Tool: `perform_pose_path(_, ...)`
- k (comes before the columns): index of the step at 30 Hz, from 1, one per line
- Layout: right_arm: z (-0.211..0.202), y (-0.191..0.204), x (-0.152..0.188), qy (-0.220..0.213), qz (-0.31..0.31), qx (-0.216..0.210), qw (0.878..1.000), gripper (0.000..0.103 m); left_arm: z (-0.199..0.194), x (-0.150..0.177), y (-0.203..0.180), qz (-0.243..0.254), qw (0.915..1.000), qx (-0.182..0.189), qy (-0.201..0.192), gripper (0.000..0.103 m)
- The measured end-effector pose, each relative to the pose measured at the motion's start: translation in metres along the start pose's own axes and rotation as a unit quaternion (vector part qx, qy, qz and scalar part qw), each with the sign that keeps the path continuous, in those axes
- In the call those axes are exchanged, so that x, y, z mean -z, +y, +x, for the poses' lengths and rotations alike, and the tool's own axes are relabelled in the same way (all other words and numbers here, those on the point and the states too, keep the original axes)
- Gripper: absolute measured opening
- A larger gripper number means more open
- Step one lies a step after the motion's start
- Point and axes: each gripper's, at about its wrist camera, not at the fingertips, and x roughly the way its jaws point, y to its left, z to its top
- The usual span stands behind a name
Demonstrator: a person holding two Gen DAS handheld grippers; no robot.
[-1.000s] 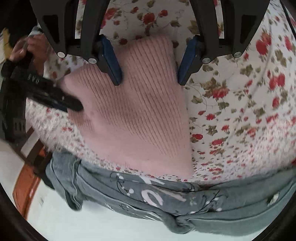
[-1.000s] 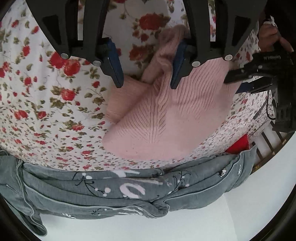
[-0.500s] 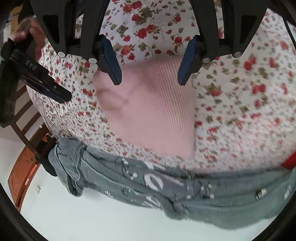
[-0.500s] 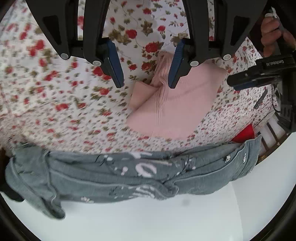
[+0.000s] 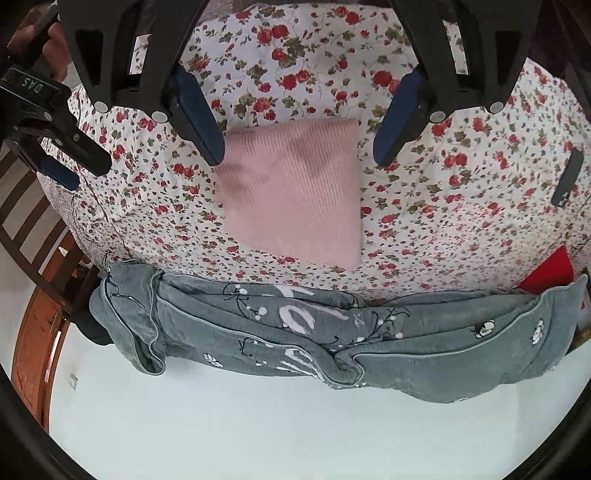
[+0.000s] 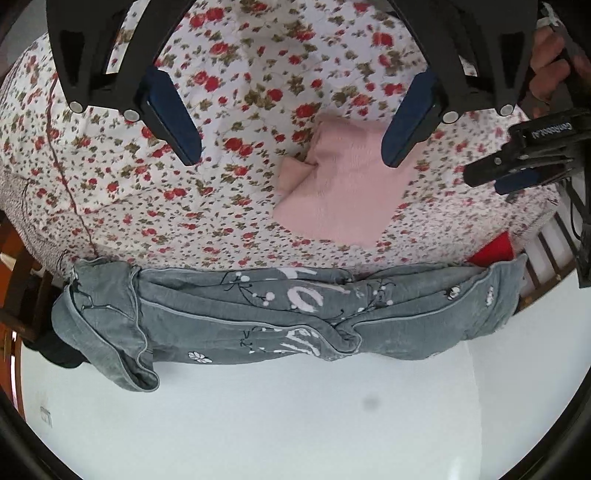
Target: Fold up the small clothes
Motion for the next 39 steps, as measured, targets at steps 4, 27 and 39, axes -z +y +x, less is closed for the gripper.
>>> perform_pose_path(4,-0.01,0.0,0.003,-0.001,-0.007,0.012,1.0,0.1,-0.005,0.004,-0.003,-0.007,1.0,0.001,0.006,0.083)
perform_pose_path(27,-0.024,0.002,0.01,-0.003,-0.011,0.007,1.0,0.1,-0.022,0.011,-0.009,-0.003,0.9998,-0.019,-0.002,0.084)
perform_pose_path(39,-0.026,0.0,0.011,-0.004,-0.009,0.007,1.0,0.1,-0.024,0.011,-0.007,-0.003,0.9998,-0.021,-0.002,0.084)
